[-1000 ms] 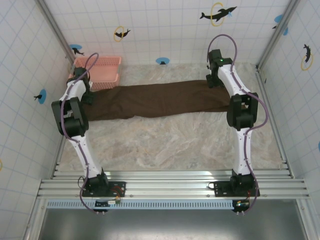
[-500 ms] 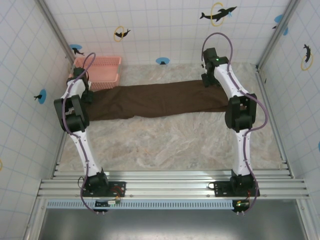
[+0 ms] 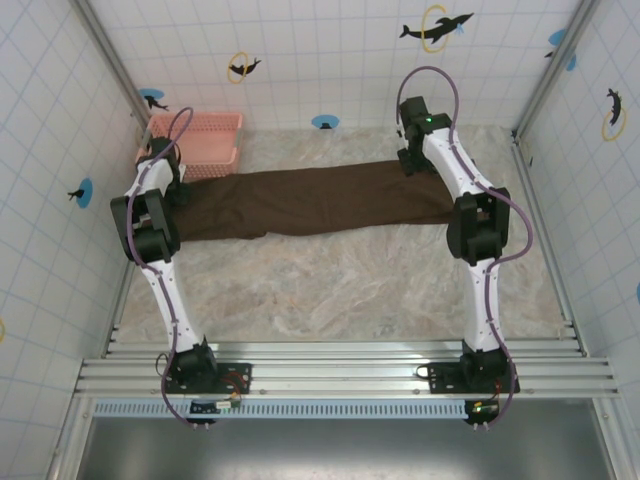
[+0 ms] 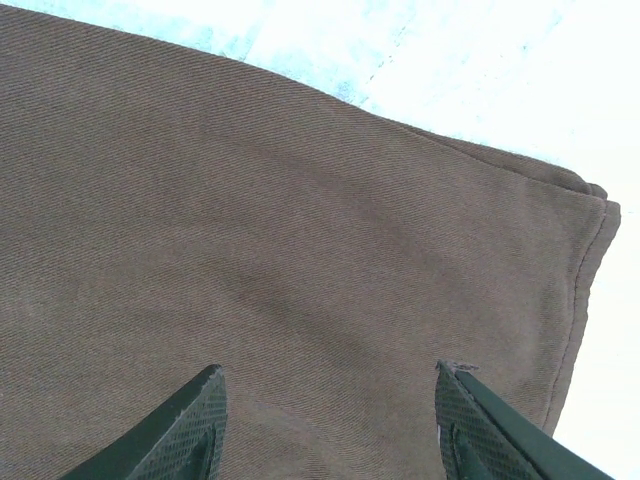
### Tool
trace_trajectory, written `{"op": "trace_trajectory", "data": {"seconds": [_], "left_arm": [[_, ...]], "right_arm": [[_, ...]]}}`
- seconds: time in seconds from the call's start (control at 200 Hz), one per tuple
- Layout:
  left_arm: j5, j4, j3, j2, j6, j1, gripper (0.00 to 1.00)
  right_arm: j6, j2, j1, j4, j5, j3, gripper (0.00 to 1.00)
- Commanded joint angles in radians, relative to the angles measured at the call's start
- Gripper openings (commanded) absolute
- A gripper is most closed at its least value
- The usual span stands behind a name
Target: Roll up the long pants
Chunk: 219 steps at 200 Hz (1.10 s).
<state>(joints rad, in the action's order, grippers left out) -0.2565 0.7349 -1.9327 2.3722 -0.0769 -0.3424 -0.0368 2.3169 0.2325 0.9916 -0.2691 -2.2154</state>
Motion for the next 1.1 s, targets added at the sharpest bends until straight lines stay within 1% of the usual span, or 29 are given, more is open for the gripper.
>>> {"op": "trace_trajectory", "data": {"seconds": [0.0,0.075,0.245,0.27,0.41,0.716,0.736,0.936,0.966,0.991,1.011,1.041,1.091], "left_arm": [[0.019,0.036,-0.012,0.014,0.023,-0.020,0.00],[0.020,0.043,-0.021,0.006,0.042,-0.023,0.00],[-0.029,0.088,-0.087,-0.006,0.056,-0.023,0.00],[-0.033,0.090,-0.096,-0.046,0.060,-0.023,0.00],[-0.027,0.119,-0.176,-0.059,0.072,-0.023,0.00],[-0.022,0.156,-0.355,-0.027,0.056,-0.023,0.00],[-0.021,0.157,-0.368,0.012,0.054,-0.023,0.00],[-0.009,0.156,-0.471,0.092,0.059,-0.022,0.00],[-0.008,0.156,-0.476,0.102,0.065,-0.021,0.09],[-0.011,0.155,-0.481,0.110,0.069,-0.022,0.22],[-0.013,0.156,-0.483,0.116,0.071,-0.022,0.26],[-0.017,0.159,-0.485,0.122,0.073,-0.021,0.29],[-0.024,0.166,-0.485,0.127,0.088,-0.021,0.48]], "right_arm": [[-0.007,-0.001,0.013,0.020,-0.011,-0.033,0.58],[-0.006,0.000,0.017,0.019,-0.008,-0.027,0.58],[-0.010,-0.002,0.021,0.015,-0.002,-0.014,0.58],[-0.010,-0.002,0.022,0.012,0.001,-0.011,0.58],[-0.020,0.001,0.021,0.012,0.002,0.000,0.58],[-0.032,-0.002,0.023,0.016,0.008,0.040,0.58],[-0.033,-0.003,0.024,0.016,0.008,0.045,0.58],[-0.049,-0.011,0.029,0.016,0.015,0.070,0.58],[-0.052,-0.011,0.029,0.018,0.018,0.070,0.58],[-0.054,-0.011,0.029,0.021,0.024,0.068,0.58],[-0.054,-0.011,0.029,0.021,0.026,0.067,0.58],[-0.057,-0.013,0.029,0.020,0.024,0.064,0.59],[-0.060,-0.014,0.029,0.022,0.025,0.058,0.60]]}}
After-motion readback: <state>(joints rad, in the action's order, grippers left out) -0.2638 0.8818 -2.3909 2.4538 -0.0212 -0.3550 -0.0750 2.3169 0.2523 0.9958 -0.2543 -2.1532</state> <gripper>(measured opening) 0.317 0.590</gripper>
